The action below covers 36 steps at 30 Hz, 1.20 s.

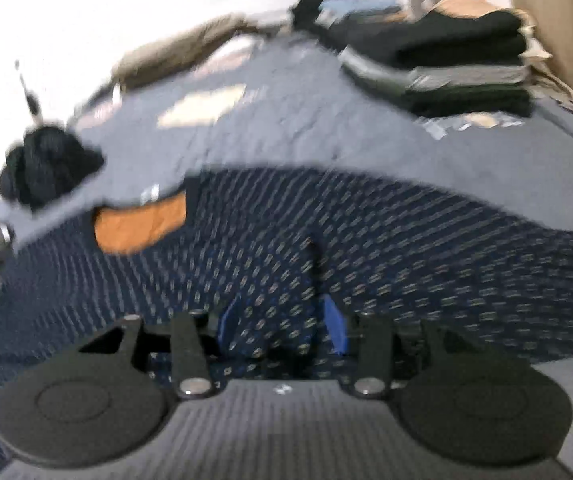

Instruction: Fold clothes

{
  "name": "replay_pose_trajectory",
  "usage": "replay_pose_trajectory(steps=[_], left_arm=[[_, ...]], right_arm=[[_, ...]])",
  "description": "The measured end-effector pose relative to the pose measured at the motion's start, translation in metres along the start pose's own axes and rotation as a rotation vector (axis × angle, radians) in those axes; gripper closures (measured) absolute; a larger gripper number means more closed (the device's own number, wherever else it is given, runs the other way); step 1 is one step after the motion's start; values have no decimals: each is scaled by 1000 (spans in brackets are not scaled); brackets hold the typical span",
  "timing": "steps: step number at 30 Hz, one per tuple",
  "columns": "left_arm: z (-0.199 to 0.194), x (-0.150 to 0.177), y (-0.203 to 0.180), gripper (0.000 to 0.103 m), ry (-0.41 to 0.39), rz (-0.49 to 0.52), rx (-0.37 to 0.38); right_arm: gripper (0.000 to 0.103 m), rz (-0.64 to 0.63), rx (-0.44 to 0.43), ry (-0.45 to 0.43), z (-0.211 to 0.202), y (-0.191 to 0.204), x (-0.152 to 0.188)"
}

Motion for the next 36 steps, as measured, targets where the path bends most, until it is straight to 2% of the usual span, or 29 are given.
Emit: replay_pose_trajectory(steps=[5,10,13,17,24,26,29,36], left_arm=[[4,6,-16,27,19,13,36],[8,17,-40,27,37,44,81],[12,25,-57,27,55,59,122],[20,37,-87,27,85,79,201],[30,64,-150,27,152,167,397],[32,72,-163,27,163,192,427],[37,84,-172,27,181,220,439],[46,88,-165,27,189,220,394]], right_arm=[[51,82,114,-99,-65,-73,2],[49,211,283,-100,-110,-174,23],[49,295,353,-102,-131,-229,42],[49,378,414,-95,-148,-275,67],[49,544,416,-94,-155,-320,103],[49,606,391,-114,-154,-331,109],[49,713,346,-155,-150,-346,116],[49,897,305,-226,-125,-369,119]])
Point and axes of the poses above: each gripper's, at about its wrist camera, not at the fingertips, and z roughly the way its jaws point, y to its left, x to its underside, the point moved 5 cm from there along z, roughly the way its jaws point, and after that the axes turned 9 degrees about -z, right-handed, at the moved point
